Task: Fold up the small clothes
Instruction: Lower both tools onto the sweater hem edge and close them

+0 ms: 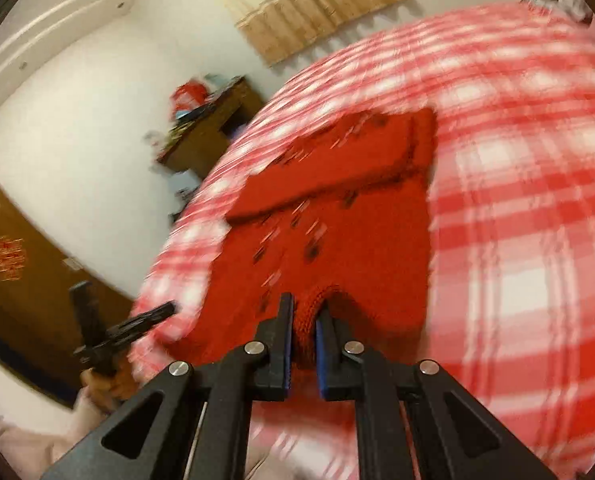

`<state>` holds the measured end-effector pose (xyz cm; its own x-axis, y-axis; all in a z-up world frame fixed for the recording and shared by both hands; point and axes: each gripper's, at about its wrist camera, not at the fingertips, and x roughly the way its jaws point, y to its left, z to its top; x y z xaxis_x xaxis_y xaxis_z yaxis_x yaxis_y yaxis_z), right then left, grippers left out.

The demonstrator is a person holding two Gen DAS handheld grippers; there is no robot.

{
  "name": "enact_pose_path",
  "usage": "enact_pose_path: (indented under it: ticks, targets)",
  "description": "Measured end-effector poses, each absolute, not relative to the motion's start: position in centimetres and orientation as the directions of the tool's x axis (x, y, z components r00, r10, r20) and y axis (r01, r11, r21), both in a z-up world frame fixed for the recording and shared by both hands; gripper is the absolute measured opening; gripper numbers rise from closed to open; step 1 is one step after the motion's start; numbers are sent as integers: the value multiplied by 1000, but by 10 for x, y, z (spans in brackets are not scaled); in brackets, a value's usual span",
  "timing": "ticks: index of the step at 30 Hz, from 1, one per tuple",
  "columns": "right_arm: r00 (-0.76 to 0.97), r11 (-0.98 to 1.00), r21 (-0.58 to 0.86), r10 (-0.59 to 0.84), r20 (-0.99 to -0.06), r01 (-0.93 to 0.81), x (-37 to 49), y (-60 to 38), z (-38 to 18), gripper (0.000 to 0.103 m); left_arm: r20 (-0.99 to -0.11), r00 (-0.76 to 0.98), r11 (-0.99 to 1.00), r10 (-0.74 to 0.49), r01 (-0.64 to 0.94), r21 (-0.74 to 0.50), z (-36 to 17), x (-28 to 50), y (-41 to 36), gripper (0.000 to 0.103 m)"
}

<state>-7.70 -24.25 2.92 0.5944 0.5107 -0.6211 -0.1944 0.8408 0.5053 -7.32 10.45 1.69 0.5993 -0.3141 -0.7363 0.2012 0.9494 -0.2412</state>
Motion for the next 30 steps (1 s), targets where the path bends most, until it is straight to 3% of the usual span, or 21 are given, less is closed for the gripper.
enact_pose_path:
  ticks: [7, 11, 14, 16, 18, 20, 25, 28, 29, 30]
  targets:
    - [583, 844, 535, 446, -679, -23, 3, -248, -13, 9, -738, 646, 981, -194, 114, -158, 17, -9, 110, 10]
    - [572, 858, 513, 413, -708, 14, 22, -245, -29, 9, -721, 666, 980, -192, 169, -105, 28, -13, 113, 13]
    - [561, 876, 481, 385, -733, 26, 33, -242, -38, 9, -730, 653, 974, -201, 216, -75, 28, -32, 121, 35]
    - [548, 883, 468, 377, -747, 30, 36, -238, -46, 9, -748, 623, 967, -228, 234, -100, 22, -46, 128, 60]
    - [554, 887, 462, 375, -743, 20, 36, -238, -49, 9, -767, 573, 953, -288, 251, -171, 13, -64, 132, 64]
    - [558, 897, 442, 363, -746, 7, 36, -235, -48, 9, -796, 504, 939, -334, 249, -237, -3, -85, 131, 64]
    - [559, 899, 438, 362, -746, 1, 36, -233, -50, 9, -871, 361, 935, -334, 246, -257, -47, -104, 108, 63]
    - [560, 889, 458, 375, -739, 10, 34, -236, -52, 9, -869, 382, 941, -314, 248, -231, -49, -105, 99, 63]
    - [560, 887, 461, 376, -738, 11, 33, -237, -52, 9, -873, 376, 941, -309, 254, -224, -47, -105, 97, 62]
    - [561, 887, 462, 377, -737, 11, 33, -237, -52, 9, -876, 373, 943, -304, 248, -222, -46, -104, 97, 54]
